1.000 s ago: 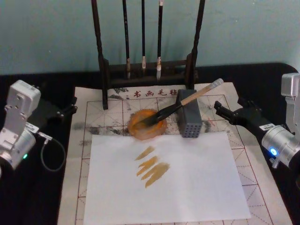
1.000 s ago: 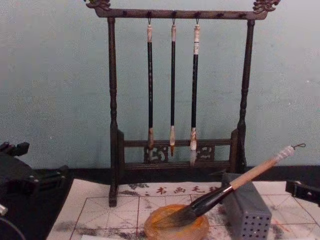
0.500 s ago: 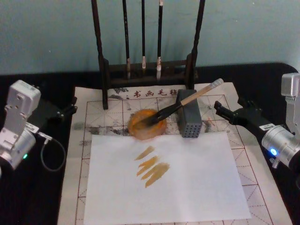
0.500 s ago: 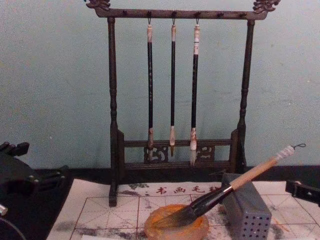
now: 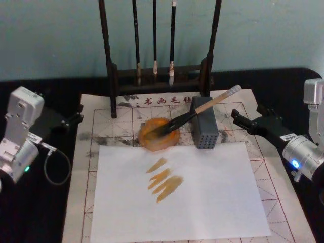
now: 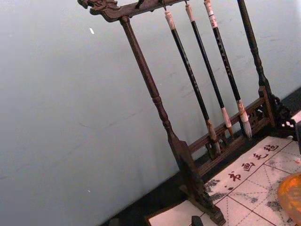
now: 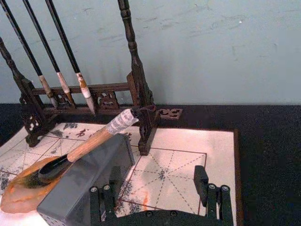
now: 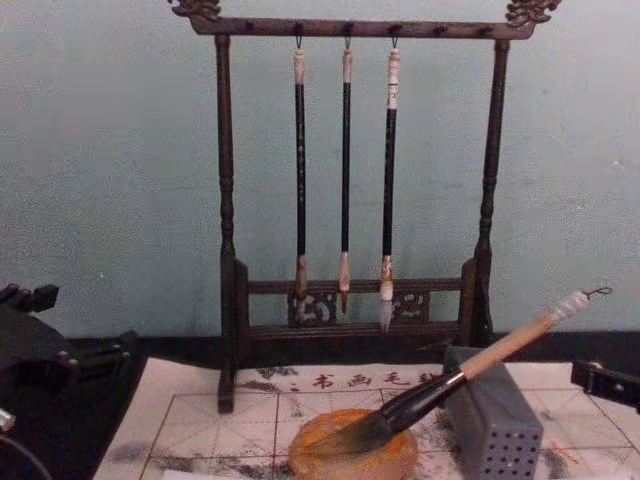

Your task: Pick up the brush from the inkstone, write on the paper, then place the brush back to its original position.

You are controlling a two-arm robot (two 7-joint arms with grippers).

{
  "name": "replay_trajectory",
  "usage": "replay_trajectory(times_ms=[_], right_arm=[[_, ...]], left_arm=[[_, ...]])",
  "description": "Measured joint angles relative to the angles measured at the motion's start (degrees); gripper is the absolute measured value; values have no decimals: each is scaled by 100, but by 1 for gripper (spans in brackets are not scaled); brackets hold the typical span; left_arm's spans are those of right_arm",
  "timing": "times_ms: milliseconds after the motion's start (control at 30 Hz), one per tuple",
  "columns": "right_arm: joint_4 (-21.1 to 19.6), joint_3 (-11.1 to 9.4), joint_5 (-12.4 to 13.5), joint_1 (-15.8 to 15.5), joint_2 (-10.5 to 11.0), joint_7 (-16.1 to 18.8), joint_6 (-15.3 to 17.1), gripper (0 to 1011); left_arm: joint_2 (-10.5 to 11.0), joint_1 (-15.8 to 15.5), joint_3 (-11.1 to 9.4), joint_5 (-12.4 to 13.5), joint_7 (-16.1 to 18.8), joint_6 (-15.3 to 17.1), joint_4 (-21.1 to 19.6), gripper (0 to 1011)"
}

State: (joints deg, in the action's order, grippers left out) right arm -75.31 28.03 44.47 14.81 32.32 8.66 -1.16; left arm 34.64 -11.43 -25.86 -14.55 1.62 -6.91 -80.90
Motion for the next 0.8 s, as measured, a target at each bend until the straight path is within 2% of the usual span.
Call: replay_trajectory(times_ms=[800], right_arm=[[0, 0, 0, 0, 0, 0, 0, 1000]], left_arm=[[0, 0, 0, 0, 0, 0, 0, 1001]])
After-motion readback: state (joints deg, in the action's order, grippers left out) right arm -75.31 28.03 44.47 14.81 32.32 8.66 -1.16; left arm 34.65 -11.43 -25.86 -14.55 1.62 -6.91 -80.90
